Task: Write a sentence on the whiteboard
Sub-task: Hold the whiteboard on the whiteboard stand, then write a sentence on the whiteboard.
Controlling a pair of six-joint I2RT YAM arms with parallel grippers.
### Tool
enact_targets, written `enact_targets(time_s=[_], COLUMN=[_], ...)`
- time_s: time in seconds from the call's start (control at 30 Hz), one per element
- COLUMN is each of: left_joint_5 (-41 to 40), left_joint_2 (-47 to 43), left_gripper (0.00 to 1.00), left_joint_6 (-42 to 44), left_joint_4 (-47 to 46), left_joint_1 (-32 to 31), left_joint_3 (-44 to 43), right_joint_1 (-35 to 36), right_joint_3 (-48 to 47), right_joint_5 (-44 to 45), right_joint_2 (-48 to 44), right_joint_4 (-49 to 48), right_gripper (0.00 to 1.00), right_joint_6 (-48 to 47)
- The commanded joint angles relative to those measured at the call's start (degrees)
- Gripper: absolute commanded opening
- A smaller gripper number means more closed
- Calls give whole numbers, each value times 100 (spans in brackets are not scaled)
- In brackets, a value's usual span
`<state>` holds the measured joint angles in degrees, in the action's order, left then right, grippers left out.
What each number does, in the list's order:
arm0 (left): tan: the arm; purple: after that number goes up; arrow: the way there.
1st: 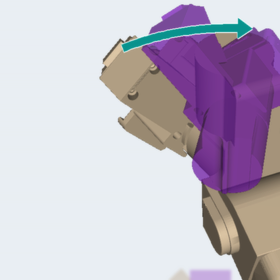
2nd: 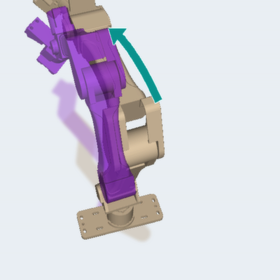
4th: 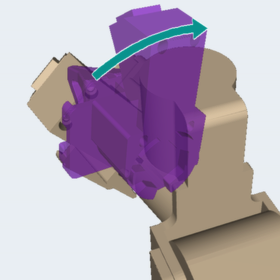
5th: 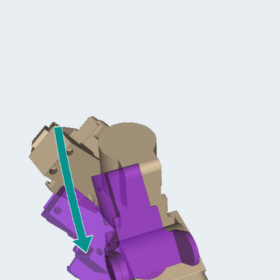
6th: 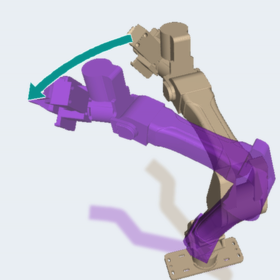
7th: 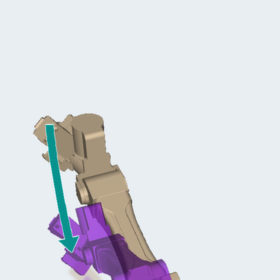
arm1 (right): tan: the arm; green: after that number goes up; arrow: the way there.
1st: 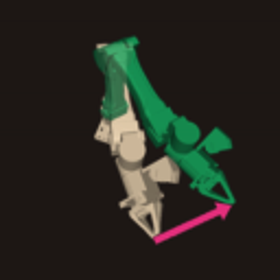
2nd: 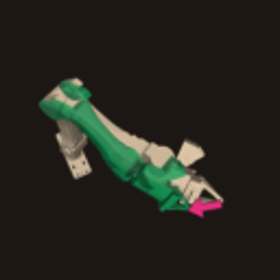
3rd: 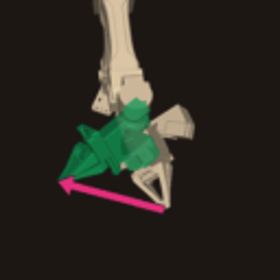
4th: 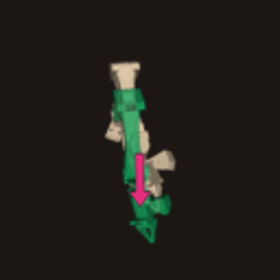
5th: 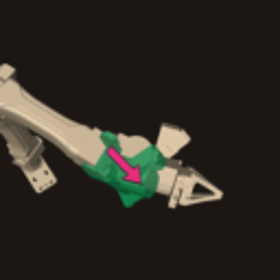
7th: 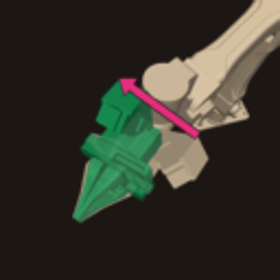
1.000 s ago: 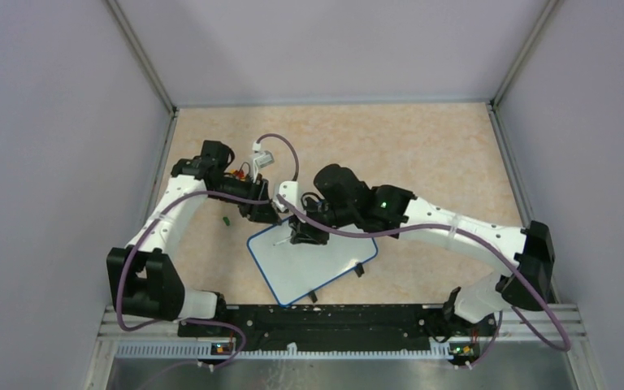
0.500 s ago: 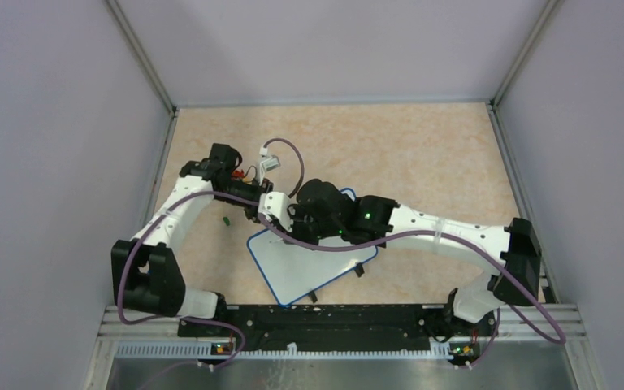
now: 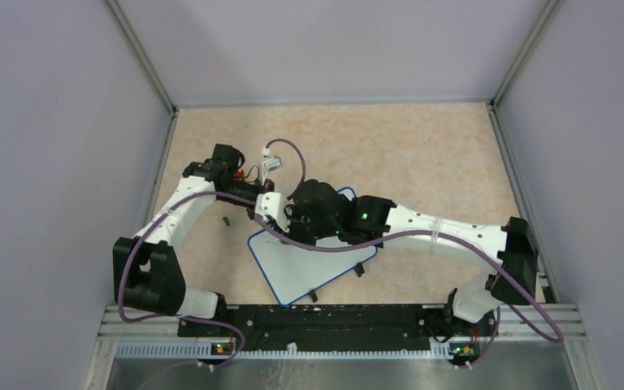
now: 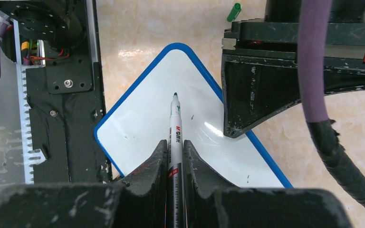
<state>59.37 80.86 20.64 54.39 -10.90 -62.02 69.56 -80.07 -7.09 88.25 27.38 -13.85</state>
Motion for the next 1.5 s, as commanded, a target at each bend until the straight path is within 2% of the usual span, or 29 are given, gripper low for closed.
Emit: enact_targets(time_s=[0.0, 0.2, 1.47], left_joint_5=[-9, -22, -207], left_joint_2=[-121, -102, -175], left_gripper=[5, 0, 0], left_joint_6=[-211, -210, -227], left_joint_4=[-235, -253, -324], left_joint_1=[-18, -18, -88], left_joint_3=[128, 151, 208], right_joint_1=[145, 163, 262], right_joint_3=[-317, -456, -703], right_joint_5=[119, 30, 70], right_joint_2=[122, 183, 513], right_joint_4=[-282, -235, -143], right_gripper=[0, 0, 0], right_joint_6=[30, 73, 36])
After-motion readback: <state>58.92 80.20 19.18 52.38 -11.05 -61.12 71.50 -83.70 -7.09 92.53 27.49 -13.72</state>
